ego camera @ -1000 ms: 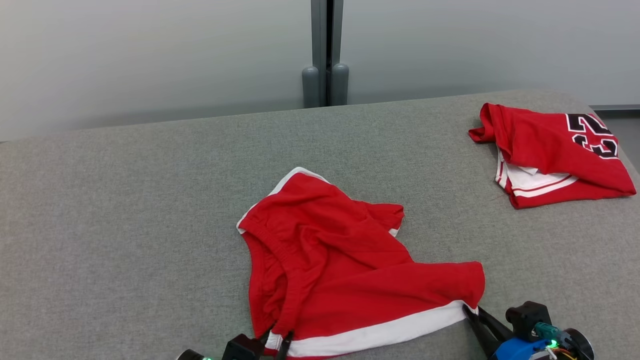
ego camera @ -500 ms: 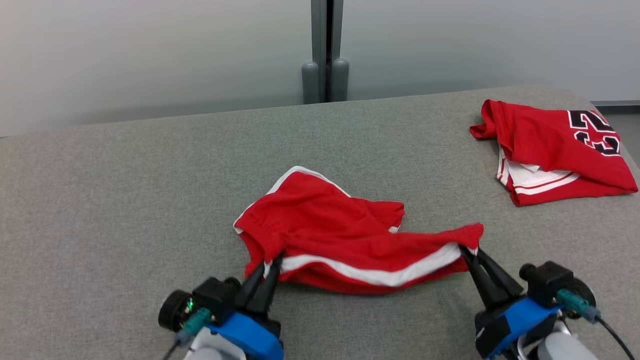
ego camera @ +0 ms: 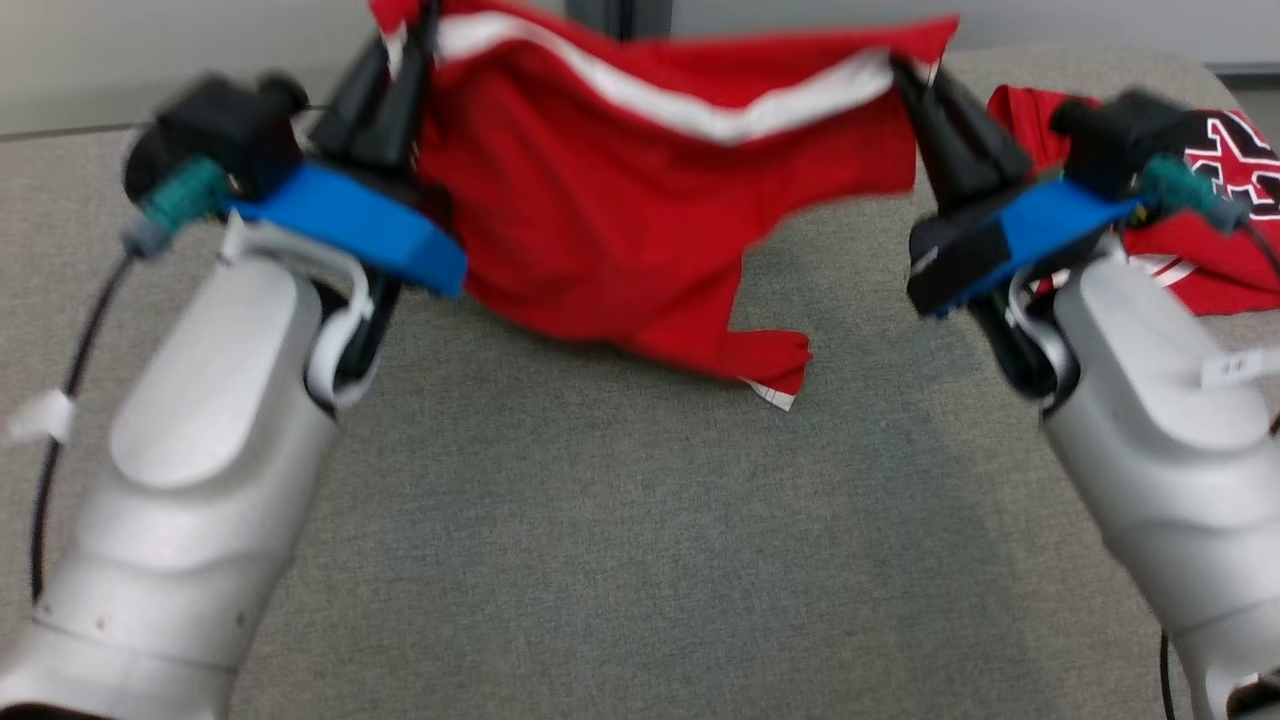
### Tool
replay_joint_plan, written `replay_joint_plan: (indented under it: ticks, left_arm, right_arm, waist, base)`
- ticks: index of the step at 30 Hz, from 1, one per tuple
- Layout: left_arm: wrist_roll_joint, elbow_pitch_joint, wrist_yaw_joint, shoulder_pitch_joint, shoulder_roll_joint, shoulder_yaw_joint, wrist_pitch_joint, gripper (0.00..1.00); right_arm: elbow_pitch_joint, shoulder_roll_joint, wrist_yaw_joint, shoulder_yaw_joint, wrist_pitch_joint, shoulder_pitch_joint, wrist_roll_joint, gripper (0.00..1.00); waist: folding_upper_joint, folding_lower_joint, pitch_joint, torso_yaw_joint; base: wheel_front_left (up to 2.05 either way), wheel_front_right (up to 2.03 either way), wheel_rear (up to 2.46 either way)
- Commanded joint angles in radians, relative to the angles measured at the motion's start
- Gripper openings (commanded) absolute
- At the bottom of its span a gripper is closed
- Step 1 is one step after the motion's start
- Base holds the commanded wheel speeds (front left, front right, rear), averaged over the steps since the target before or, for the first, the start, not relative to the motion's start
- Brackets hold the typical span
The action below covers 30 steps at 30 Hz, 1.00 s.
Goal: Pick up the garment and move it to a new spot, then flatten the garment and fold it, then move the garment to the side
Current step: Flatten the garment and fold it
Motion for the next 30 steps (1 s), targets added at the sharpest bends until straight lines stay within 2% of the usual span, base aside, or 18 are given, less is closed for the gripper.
replay_joint_plan:
  ticks: [1,5,9,15,19,22,27,30]
  left_arm:
    - [-0.015,0.015,-0.001,-0.071,0.005,-0.004,0.008,0.0]
    - [-0.065,0.095,-0.001,-0.321,0.002,-0.02,0.008,0.0]
    - [-0.082,0.17,-0.001,-0.515,-0.007,-0.058,-0.009,0.0]
    - [-0.142,0.264,-0.001,-0.658,-0.029,-0.102,-0.035,0.0]
    - [-0.166,0.297,-0.001,-0.598,-0.025,-0.156,-0.041,0.0]
    - [-0.19,0.276,-0.001,-0.511,-0.019,-0.15,-0.042,0.0]
    - [-0.183,0.194,-0.001,-0.265,-0.017,-0.152,-0.043,0.0]
    - [-0.182,0.124,-0.001,-0.118,-0.032,-0.092,-0.043,0.0]
  right_arm:
    - [0.026,0.005,0.0,0.0,0.005,-0.069,0.016,0.0]
    - [0.138,0.034,0.0,-0.032,0.012,-0.298,0.111,0.0]
    - [0.227,0.048,0.0,-0.034,0.007,-0.471,0.155,0.0]
    - [0.333,0.067,0.0,-0.01,-0.004,-0.59,0.182,0.0]
    - [0.398,0.068,0.0,0.029,-0.008,-0.532,0.204,0.0]
    - [0.421,0.091,0.0,0.056,-0.01,-0.474,0.229,0.0]
    - [0.383,0.077,0.0,0.111,-0.011,-0.32,0.244,0.0]
    - [0.333,0.049,0.0,0.135,-0.011,-0.212,0.237,0.0]
  waist:
    - [-0.0002,-0.0004,0.04,0.018]
    - [-0.0002,-0.0004,0.104,0.013]
    - [-0.0002,-0.0004,0.14,0.006]
    - [-0.0002,-0.0004,0.159,0.009]
    - [-0.0002,-0.0004,0.162,0.01]
    - [-0.0002,-0.0004,0.164,0.01]
    - [-0.0002,-0.0004,0.162,0.017]
    - [-0.0002,-0.0004,0.145,0.036]
  base:
    - [0.0,0.0,0.0]
    - [0.0,0.0,0.0]
    - [0.0,0.0,0.0]
    - [0.0,0.0,0.0]
    - [0.0,0.0,0.0]
    - [0.0,0.0,0.0]
    - [0.0,0.0,0.0]
    - [0.0,0.0,0.0]
